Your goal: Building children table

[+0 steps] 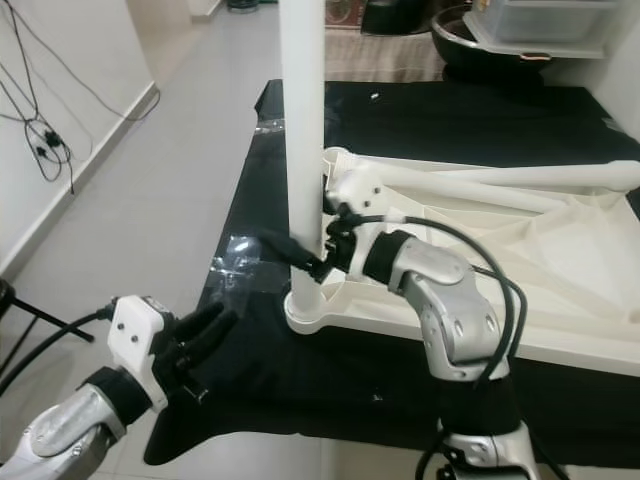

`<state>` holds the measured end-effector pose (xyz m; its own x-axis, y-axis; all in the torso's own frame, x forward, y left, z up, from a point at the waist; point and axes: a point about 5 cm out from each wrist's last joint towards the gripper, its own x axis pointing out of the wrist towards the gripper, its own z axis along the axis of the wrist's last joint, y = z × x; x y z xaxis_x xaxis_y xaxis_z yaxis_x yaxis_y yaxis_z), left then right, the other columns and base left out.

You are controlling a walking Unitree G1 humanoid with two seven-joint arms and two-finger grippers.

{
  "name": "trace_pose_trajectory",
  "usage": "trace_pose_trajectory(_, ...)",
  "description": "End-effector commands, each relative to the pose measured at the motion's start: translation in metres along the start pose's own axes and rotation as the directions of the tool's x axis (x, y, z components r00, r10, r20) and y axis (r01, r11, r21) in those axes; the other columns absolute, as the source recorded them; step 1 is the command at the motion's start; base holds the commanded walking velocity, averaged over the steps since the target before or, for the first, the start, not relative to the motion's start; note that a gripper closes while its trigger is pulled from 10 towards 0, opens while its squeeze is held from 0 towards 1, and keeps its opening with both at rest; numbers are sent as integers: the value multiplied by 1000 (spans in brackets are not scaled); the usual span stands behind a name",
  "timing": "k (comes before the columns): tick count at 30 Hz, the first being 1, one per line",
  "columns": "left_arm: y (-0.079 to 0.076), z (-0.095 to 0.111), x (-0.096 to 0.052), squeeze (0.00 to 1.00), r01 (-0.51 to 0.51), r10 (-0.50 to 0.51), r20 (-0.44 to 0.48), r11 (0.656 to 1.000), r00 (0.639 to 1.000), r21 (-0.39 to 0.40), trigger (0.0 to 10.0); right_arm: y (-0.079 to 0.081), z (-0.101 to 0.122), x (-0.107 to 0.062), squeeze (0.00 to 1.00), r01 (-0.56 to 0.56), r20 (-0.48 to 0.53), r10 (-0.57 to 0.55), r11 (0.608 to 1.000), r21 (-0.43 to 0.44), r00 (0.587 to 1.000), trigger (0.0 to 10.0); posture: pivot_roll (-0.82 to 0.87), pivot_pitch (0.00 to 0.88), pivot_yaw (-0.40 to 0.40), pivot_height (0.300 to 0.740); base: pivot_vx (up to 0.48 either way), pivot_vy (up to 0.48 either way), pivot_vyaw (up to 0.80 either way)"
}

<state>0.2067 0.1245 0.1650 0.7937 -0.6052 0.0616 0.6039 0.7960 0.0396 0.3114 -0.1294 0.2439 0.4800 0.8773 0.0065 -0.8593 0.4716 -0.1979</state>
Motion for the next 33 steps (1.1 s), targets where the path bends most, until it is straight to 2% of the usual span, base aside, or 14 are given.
trace_pose_trajectory(1,1,-4,-2,0,1,-1,-15,1000,1000,-16,10000,-1,2,1,0,-29,15,29,1000,-6,999,10000,38,125,11,740,0,0,0)
trace_pose_trajectory(6,-1,-4,-1,0,13,-13,-16,1000,1000,-17,10000,-16,11,3,0,-178,29,177,984,17,984,10000,46,124,17,740,0,0,0)
trace_pose_trajectory(8,-1,-4,-1,0,15,-15,-15,1000,1000,-16,10000,-17,11,2,0,-237,25,237,971,33,971,9451,48,125,16,740,0,0,0)
trace_pose_trajectory(9,-1,-4,-1,0,15,-15,-14,1000,1000,-16,10000,-16,10,1,0,-262,19,262,964,43,965,10000,48,125,16,740,0,0,0)
trace_pose_trajectory(10,-1,-4,-1,0,15,-15,-14,1000,1000,-16,10000,-15,7,-1,0,-303,8,303,952,50,953,8627,46,124,15,740,0,0,0)
trace_pose_trajectory(11,-1,-4,-1,0,15,-15,-14,1000,1000,-16,10000,-15,7,-1,0,-303,8,303,952,50,953,8627,46,124,15,740,0,0,0)
trace_pose_trajectory(12,-1,-4,-1,0,15,-15,-13,1000,1000,-17,10000,-15,5,-2,0,-336,-1,336,940,60,942,0,48,125,13,740,0,0,0)
trace_pose_trajectory(22,-1,-4,0,0,14,-14,-12,1000,1000,-18,10000,-18,-1,-3,0,-387,-9,389,919,77,921,0,47,124,11,740,0,0,0)
trace_pose_trajectory(25,-1,-4,0,0,11,-11,-10,1000,1000,-18,10000,-13,-13,-4,0,-308,-18,310,948,78,951,0,45,125,7,740,0,0,0)
trace_pose_trajectory(26,-1,-4,0,0,10,-10,-11,1000,1000,-18,10000,-8,-25,-6,0,-217,-42,222,972,93,974,0,43,128,6,740,0,0,0)
trace_pose_trajectory(30,-2,-4,-1,0,10,-10,-11,1000,1000,-18,10000,-4,-36,-7,0,-122,-71,130,986,111,989,0,46,128,-7,740,0,0,0)
trace_pose_trajectory(31,-1,-4,-2,0,9,-9,-11,1000,1000,-17,10000,-8,-53,-3,0,257,-163,-242,963,79,957,0,47,128,-17,740,0,0,0)
trace_pose_trajectory(32,-1,-4,-2,0,8,-8,-11,1000,1000,-16,10000,-10,-64,-6,0,516,-220,-498,856,26,838,0,47,128,-17,740,0,0,0)
trace_pose_trajectory(33,-1,-4,-3,0,8,-8,-12,1000,1000,-15,10000,-11,-70,-10,0,664,-248,-648,747,-22,721,0,47,128,-17,740,0,0,0)
